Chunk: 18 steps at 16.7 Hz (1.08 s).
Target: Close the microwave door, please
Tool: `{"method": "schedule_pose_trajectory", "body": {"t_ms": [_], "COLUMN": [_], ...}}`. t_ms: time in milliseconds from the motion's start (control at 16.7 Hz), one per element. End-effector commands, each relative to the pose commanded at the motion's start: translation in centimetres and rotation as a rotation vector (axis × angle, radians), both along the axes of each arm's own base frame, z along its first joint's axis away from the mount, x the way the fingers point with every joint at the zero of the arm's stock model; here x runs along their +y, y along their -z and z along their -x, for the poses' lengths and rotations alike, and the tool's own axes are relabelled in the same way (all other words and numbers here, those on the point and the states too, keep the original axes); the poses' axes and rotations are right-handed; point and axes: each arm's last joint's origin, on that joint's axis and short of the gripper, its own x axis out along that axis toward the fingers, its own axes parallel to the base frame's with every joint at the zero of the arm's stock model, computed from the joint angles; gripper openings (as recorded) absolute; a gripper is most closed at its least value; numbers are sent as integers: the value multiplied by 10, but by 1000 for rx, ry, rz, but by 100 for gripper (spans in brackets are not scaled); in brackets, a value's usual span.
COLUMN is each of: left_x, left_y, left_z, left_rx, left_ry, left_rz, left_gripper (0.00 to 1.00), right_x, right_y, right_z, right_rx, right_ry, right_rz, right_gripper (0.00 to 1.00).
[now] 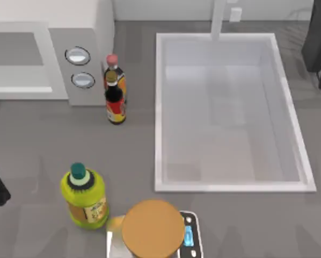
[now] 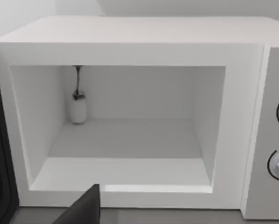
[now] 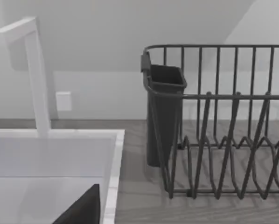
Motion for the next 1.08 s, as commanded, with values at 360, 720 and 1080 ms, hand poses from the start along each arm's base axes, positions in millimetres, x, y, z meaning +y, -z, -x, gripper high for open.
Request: {"method": "schedule_pose_trajectory", "body": {"t_ms": [360, 720, 1080], "left_x": [0, 0, 0], "left_y": [0, 0, 0], "left_z": [0, 0, 0], "left_rx": [0, 0, 0], "left_ry": [0, 0, 0], "left_rz": [0, 0, 0], "left_gripper": [62, 17, 0], "right_x": [0, 0, 0], "right_y": [0, 0, 0], "right_z": [0, 0, 0], "right_rx": [0, 0, 0], "right_ry": [0, 0, 0], "right_rz": [0, 0, 0], "right_gripper": [100, 100, 100]}}
